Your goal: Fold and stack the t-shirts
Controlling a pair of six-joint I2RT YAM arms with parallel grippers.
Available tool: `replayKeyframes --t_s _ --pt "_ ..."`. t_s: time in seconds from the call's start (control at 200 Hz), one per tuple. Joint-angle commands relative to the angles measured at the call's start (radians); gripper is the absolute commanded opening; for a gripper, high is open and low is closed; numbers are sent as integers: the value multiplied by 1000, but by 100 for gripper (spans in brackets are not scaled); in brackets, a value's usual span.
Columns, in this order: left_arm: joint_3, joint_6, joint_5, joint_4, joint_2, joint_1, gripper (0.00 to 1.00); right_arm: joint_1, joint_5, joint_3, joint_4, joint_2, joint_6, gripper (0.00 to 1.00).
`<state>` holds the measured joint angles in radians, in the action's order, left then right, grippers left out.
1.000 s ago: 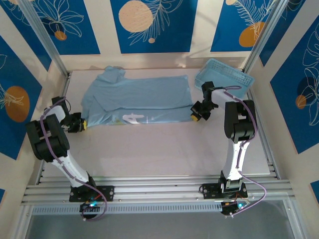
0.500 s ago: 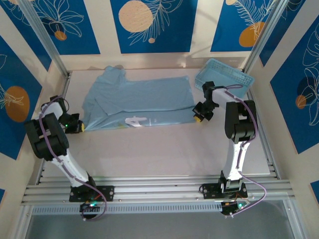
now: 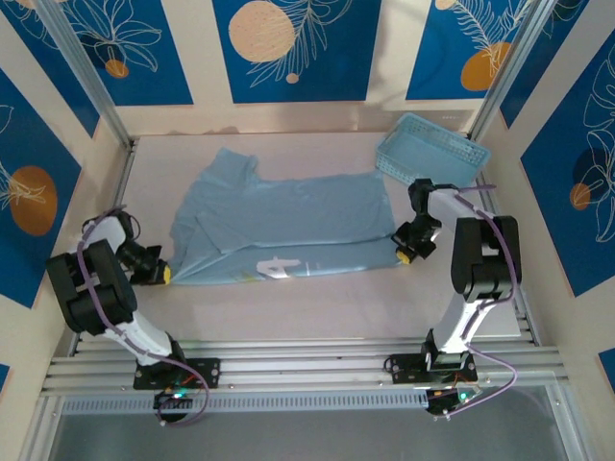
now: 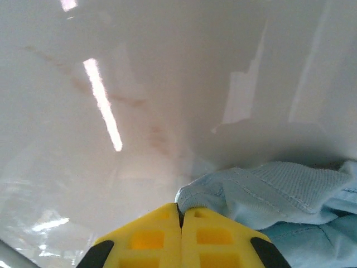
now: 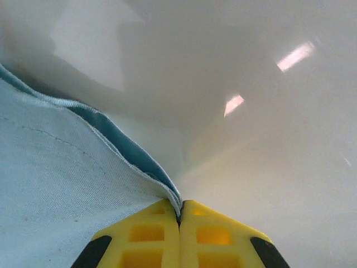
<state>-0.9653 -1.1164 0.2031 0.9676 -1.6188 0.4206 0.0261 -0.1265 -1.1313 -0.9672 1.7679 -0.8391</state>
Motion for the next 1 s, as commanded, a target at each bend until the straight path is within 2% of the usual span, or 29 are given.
replayKeyframes --t_s 0.0,0.205,0.38,0.51,0.645,0.705,0.765,0.805,0.885,0.94,0.995 --pt "62 37 -68 63 77 6 0 -5 -60 59 -77 -64 -61 0" --pt "139 50 -103 92 165 4 0 -16 -114 153 -92 -147 -103 0" --pt "150 62 -113 70 168 1 0 -25 -73 175 -48 -119 -82 0" --pt "122 131 -91 5 143 -15 0 -18 -36 171 -40 -103 -72 0" --pt "56 211 -89 6 143 -36 20 -14 -41 158 -68 -129 -75 40" --pt "22 234 -102 29 166 -48 38 -14 -44 142 -93 -151 -78 52" --pt "-17 248 -129 60 207 -69 50 -11 -55 123 -115 -189 -86 56" --pt "-39 255 -139 68 244 -87 53 -7 -66 109 -126 -220 -92 57" --pt "-73 245 -112 87 299 -139 54 12 -84 78 -122 -286 -87 57" --pt "-74 216 -61 78 311 -208 54 33 -63 61 -92 -319 -64 57" --pt "-32 130 5 20 341 -294 55 59 -13 49 -42 -336 -29 57"
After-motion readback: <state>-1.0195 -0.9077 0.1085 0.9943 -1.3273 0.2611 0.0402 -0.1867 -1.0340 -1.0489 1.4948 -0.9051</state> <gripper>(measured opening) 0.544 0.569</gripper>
